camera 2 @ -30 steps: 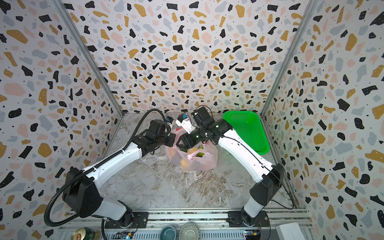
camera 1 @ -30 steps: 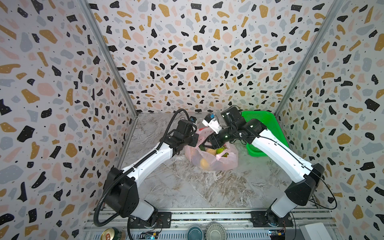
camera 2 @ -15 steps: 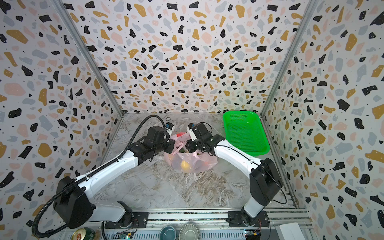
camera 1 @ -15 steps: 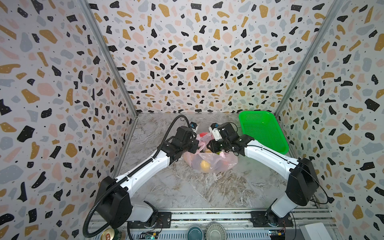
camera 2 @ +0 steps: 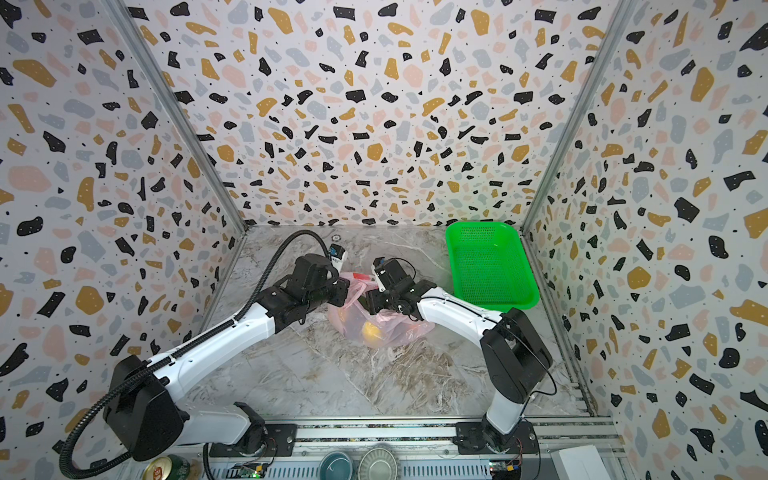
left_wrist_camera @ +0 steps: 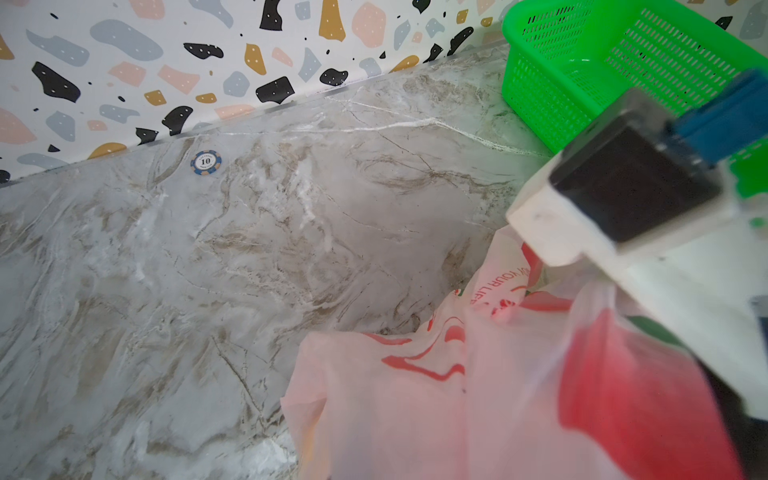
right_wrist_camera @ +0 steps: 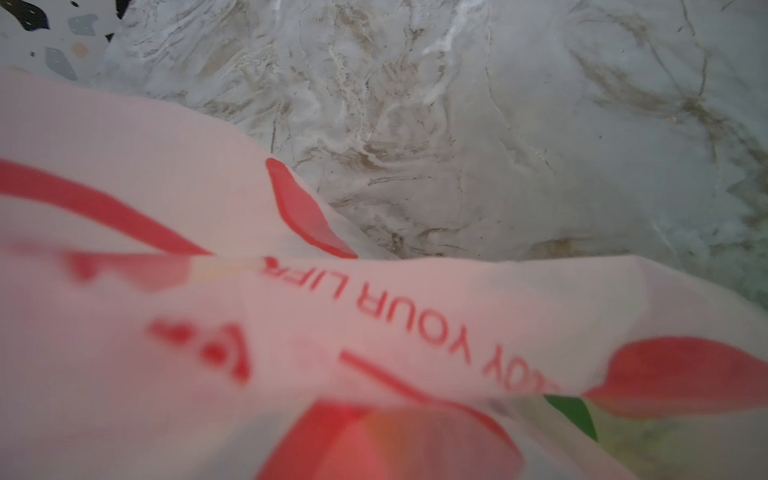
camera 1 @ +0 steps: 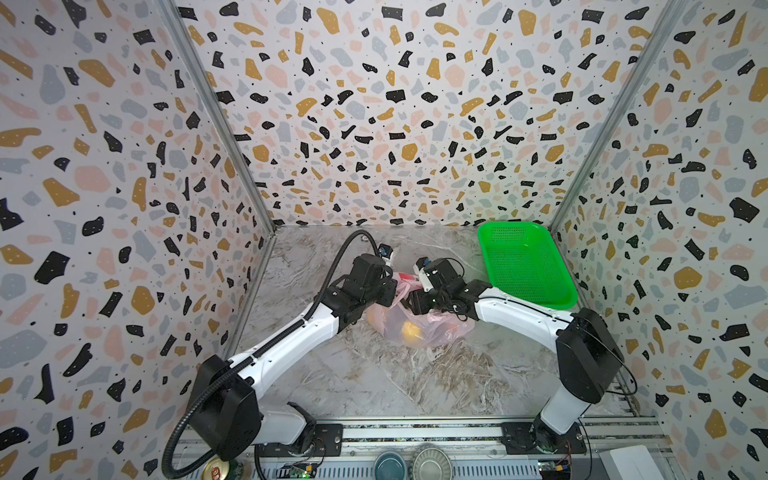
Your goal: Untie the knot of the plastic bag and take out the fruit
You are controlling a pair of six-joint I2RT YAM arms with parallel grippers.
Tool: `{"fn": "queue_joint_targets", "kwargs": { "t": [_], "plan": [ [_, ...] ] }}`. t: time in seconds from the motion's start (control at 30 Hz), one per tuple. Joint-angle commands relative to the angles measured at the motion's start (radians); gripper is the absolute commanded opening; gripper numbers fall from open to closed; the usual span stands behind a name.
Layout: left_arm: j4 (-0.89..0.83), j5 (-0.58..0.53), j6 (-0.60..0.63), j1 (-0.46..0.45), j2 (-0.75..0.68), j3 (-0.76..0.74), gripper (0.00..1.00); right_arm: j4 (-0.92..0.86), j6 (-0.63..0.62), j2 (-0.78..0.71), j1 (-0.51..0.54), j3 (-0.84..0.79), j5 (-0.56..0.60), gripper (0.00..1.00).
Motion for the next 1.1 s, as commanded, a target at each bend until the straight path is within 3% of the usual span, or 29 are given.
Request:
{"fn": "queue_joint_targets", "kwargs": {
  "t": [0.0,0.13,0.23,0.43,0.5,0.6,0.77,0.87,1.07],
  "plan": [
    [0.078,0.004,-0.007,-0.004,-0.02,0.024,0.01,0.098,0.034,0.071,-0.031,0.092,0.143,0.73],
    [0.06,0.009,-0.001,-0.006,-0.015,0.019,0.0,0.11,-0.003,0.138,-0.061,0.21,0.375,0.77],
    [0.03,-0.006,0.003,-0.012,-0.007,0.012,0.0,0.111,-0.065,0.145,-0.089,0.251,0.479,0.79],
    [-0.039,-0.095,-0.004,-0.014,0.015,0.013,0.0,0.112,-0.188,0.121,-0.126,0.237,0.446,0.8],
    [-0.063,-0.124,-0.002,-0.014,0.034,0.03,0.11,0.085,-0.206,0.118,-0.114,0.236,0.422,0.8],
    [-0.084,-0.145,0.005,-0.014,0.054,0.061,0.52,0.084,-0.22,0.097,-0.084,0.202,0.409,0.8],
    [-0.092,-0.112,0.012,-0.014,0.05,0.109,1.0,0.083,-0.195,0.076,-0.064,0.171,0.39,0.8],
    [-0.08,-0.118,0.018,-0.023,0.058,0.13,1.0,0.085,-0.189,0.071,-0.061,0.165,0.384,0.8],
    [-0.085,-0.288,-0.002,-0.025,0.147,0.185,1.0,0.099,-0.188,0.045,-0.059,0.139,0.387,0.8]
  ]
}}
